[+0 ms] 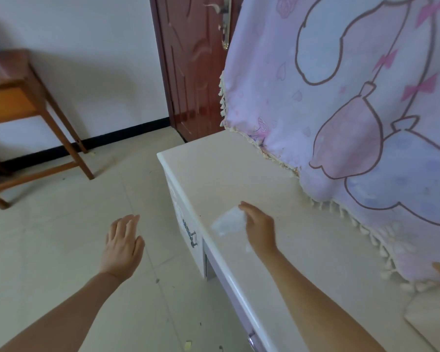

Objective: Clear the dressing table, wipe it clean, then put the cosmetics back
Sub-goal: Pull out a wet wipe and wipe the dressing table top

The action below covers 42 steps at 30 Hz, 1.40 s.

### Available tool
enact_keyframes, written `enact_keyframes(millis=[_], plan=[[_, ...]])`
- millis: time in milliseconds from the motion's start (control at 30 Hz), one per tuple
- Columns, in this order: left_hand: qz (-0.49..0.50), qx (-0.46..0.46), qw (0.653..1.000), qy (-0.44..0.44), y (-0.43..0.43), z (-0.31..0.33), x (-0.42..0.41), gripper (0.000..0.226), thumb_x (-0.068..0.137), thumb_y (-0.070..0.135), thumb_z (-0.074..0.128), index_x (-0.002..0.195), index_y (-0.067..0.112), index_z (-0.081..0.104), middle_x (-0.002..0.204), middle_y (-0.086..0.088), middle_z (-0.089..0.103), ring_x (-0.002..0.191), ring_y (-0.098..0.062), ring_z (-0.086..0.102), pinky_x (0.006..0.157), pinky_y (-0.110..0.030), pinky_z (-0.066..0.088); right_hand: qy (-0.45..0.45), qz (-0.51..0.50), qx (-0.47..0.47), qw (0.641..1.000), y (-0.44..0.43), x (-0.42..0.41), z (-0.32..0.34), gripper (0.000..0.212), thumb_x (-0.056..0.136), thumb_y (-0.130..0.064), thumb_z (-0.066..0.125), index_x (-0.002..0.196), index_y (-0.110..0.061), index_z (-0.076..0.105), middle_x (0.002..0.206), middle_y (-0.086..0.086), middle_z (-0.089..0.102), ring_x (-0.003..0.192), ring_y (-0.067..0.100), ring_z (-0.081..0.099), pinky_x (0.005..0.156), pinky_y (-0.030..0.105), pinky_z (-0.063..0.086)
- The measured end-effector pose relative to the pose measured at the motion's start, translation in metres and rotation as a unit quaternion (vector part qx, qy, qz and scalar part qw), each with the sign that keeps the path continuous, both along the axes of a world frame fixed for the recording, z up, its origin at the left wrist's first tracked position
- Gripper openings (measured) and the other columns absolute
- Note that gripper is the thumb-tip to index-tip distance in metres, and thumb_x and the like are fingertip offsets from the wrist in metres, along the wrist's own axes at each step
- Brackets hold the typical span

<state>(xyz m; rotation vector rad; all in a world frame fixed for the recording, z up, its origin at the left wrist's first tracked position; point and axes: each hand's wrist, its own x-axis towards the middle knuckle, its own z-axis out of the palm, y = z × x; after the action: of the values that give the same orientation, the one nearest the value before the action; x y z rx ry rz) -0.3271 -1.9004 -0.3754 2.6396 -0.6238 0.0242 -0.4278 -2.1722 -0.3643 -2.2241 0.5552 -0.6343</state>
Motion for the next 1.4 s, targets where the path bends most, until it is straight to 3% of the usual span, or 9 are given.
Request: enact_keyframes(millis=[233,400,500,633,767,933,1133,1267,1400], plan=[[0.0,0.006,1.0,-0.007,0.0,0.003,-0.007,0.067,0.08,0.035,0.018,0.124,-0.004,0.049,0.122,-0.022,0.051,0.113,-0.04,0.042,0.093,-0.051,0.038,0.037,-0.106,-0.149,0.982,-0.092,-0.037,0.016,0.033,0.072,0.013,0.059,0.091,-0.01,0.074,0.083,0.017,0.07,0.072,0.034,0.058,0.06,0.029,0.044],[-0.002,0.018,1.0,-0.004,0.001,0.001,-0.014,0.067,0.08,0.036,0.018,0.124,-0.003,0.049,0.123,-0.02,0.052,0.113,-0.036,0.042,0.093,-0.049,0.038,0.131,0.048,-0.337,0.931,-0.095,-0.039,0.018,0.041,0.046,0.023,0.063,0.079,-0.001,0.069,0.099,0.009,0.071,0.078,0.028,0.055,0.048,0.029,0.05],[-0.008,0.018,1.0,-0.006,0.0,0.002,-0.016,0.062,0.081,0.033,0.021,0.122,-0.003,0.051,0.12,-0.02,0.054,0.11,-0.029,0.038,0.089,-0.049,0.041,0.247,0.112,-0.225,0.936,-0.08,-0.029,-0.018,0.036,0.08,0.01,0.047,0.108,-0.002,0.065,0.139,0.009,0.044,0.116,0.026,0.05,0.092,0.029,0.043],[-0.016,0.028,0.999,-0.015,0.002,0.0,-0.016,0.058,0.083,0.03,0.023,0.12,-0.003,0.052,0.117,-0.02,0.056,0.107,-0.026,0.037,0.086,-0.05,0.043,0.199,0.013,-0.142,0.97,-0.059,-0.03,-0.032,0.031,0.089,0.001,0.047,0.118,0.001,0.057,0.121,0.019,0.053,0.098,0.025,0.054,0.081,0.016,0.033],[-0.016,0.027,0.999,-0.013,0.0,-0.004,-0.018,0.057,0.082,0.03,0.023,0.12,-0.001,0.051,0.117,-0.019,0.056,0.107,-0.027,0.039,0.085,-0.049,0.044,0.2,-0.049,-0.128,0.97,-0.047,-0.041,-0.048,0.036,0.079,-0.028,0.044,0.093,-0.009,0.071,0.093,0.018,0.069,0.082,0.036,0.066,0.069,0.042,0.053],[-0.05,0.034,0.997,-0.043,-0.002,-0.001,-0.009,0.045,0.083,0.026,0.028,0.118,0.005,0.047,0.111,-0.017,0.06,0.103,-0.023,0.038,0.077,-0.048,0.048,0.262,-0.056,-0.17,0.948,-0.067,-0.026,-0.054,0.028,0.091,-0.011,0.048,0.116,-0.011,0.062,0.134,0.014,0.051,0.13,0.031,0.041,0.106,0.048,0.026],[-0.052,0.058,0.996,-0.032,-0.006,0.001,0.015,0.063,0.082,0.035,0.019,0.124,0.0,0.05,0.123,-0.016,0.055,0.111,-0.022,0.035,0.089,-0.046,0.043,0.247,-0.018,-0.153,0.957,-0.044,0.01,-0.063,0.037,0.06,0.001,0.054,0.093,-0.007,0.07,0.09,0.019,0.068,0.09,0.044,0.065,0.067,0.054,0.054],[-0.061,0.123,0.99,0.044,-0.019,0.003,0.036,0.091,0.068,0.053,-0.005,0.145,0.011,0.021,0.151,-0.007,0.023,0.137,-0.024,0.018,0.109,-0.039,0.022,0.217,0.077,-0.216,0.949,0.025,0.024,-0.067,0.064,0.041,0.011,0.077,0.097,-0.019,0.067,0.1,0.007,0.071,0.095,0.031,0.067,0.071,0.043,0.055],[-0.109,0.171,0.977,0.062,-0.042,-0.008,0.074,0.07,0.086,0.052,0.006,0.148,0.019,0.0,0.156,-0.001,-0.004,0.144,-0.022,-0.004,0.115,-0.038,0.007,0.224,0.105,-0.21,0.946,0.054,0.03,-0.066,0.08,0.038,-0.001,0.084,0.105,-0.024,0.048,0.104,-0.001,0.069,0.101,0.024,0.066,0.075,0.034,0.055]])
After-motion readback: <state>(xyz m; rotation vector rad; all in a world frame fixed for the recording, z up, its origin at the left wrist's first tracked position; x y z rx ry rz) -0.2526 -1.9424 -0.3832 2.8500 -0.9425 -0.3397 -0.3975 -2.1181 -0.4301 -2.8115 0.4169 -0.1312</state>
